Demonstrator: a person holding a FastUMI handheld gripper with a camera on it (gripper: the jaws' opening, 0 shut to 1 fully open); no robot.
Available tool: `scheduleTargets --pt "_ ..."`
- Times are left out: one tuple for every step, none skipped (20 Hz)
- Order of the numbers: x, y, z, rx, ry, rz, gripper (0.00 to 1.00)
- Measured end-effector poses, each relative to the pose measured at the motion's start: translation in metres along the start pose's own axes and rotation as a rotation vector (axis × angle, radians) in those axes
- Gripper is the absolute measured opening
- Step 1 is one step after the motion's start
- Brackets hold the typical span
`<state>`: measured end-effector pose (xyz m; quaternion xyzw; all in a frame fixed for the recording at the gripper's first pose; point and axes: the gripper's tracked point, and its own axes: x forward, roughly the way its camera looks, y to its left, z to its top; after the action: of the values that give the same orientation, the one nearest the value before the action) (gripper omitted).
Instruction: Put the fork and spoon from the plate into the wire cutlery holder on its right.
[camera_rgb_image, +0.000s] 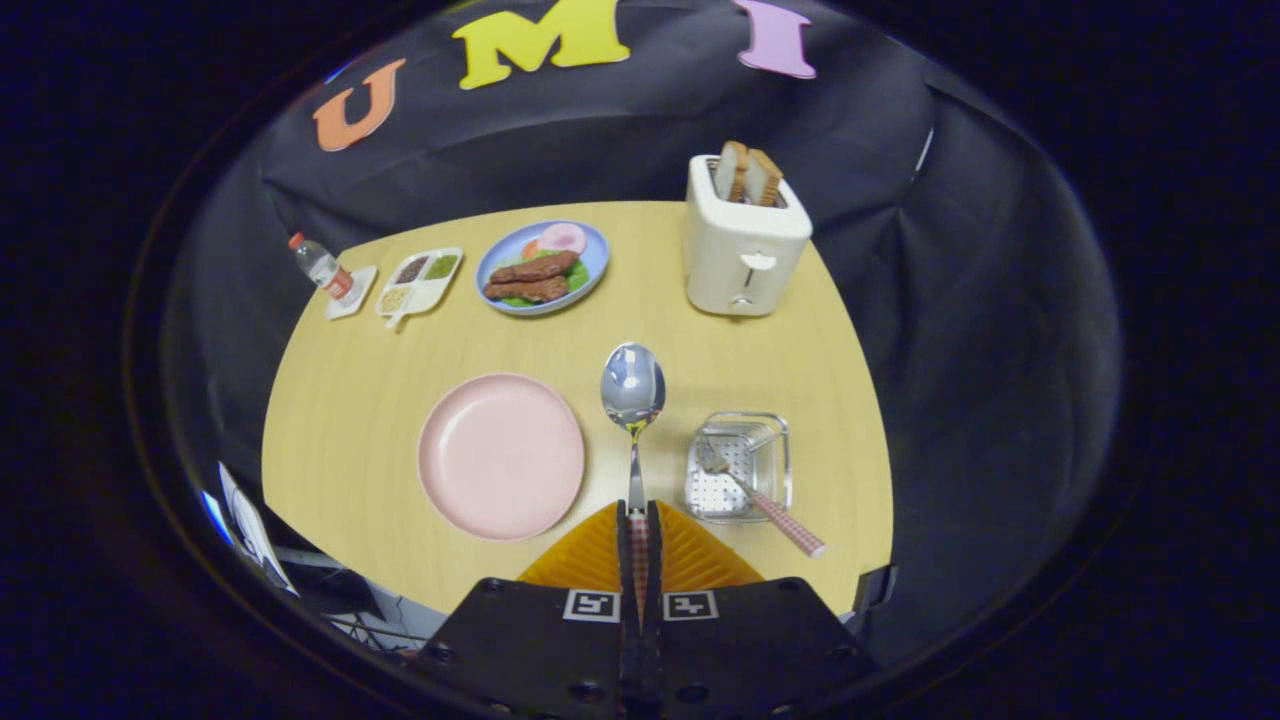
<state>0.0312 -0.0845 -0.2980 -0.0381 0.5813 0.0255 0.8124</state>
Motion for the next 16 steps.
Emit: scheduleTargets --pt "0.0 -0.009 -0.002 0.018 0.01 0.004 0.01" --pt "-0.001 -0.018 -0.003 0.031 0.016 0.006 0.01" --pt "0.0 -0.029 -0.003 0.039 0.019 -0.008 0.01" --pt "0.001 -0.039 -0.004 0.038 0.025 -0.025 0.01" --pt "-0.001 -0.044 -0.005 0.041 0.03 -0.028 0.01" --pt "-0.001 -0.046 -0.005 0.043 0.039 -0.023 0.01" --pt "-0.001 -0.048 -0.007 0.046 0.056 -0.016 0.01" --pt "-0.001 -0.051 -0.009 0.047 0.077 -0.016 0.01" --pt "-0.001 -0.055 -0.008 0.052 0.085 -0.025 0.01" --pt "-0.002 -0.057 -0.006 0.054 0.093 -0.029 0.01" --pt "-0.005 -0.057 -0.009 0.055 0.12 -0.026 0.01" --pt "-0.009 -0.057 -0.014 0.058 0.159 -0.021 0.01" --pt "-0.01 -0.055 -0.019 0.058 0.197 -0.012 0.01" --pt "-0.011 -0.054 -0.023 0.055 0.235 -0.006 0.01" --pt "-0.011 -0.054 -0.025 0.054 0.266 0.004 0.01" --pt "-0.011 -0.053 -0.025 0.052 0.294 0.012 0.01"
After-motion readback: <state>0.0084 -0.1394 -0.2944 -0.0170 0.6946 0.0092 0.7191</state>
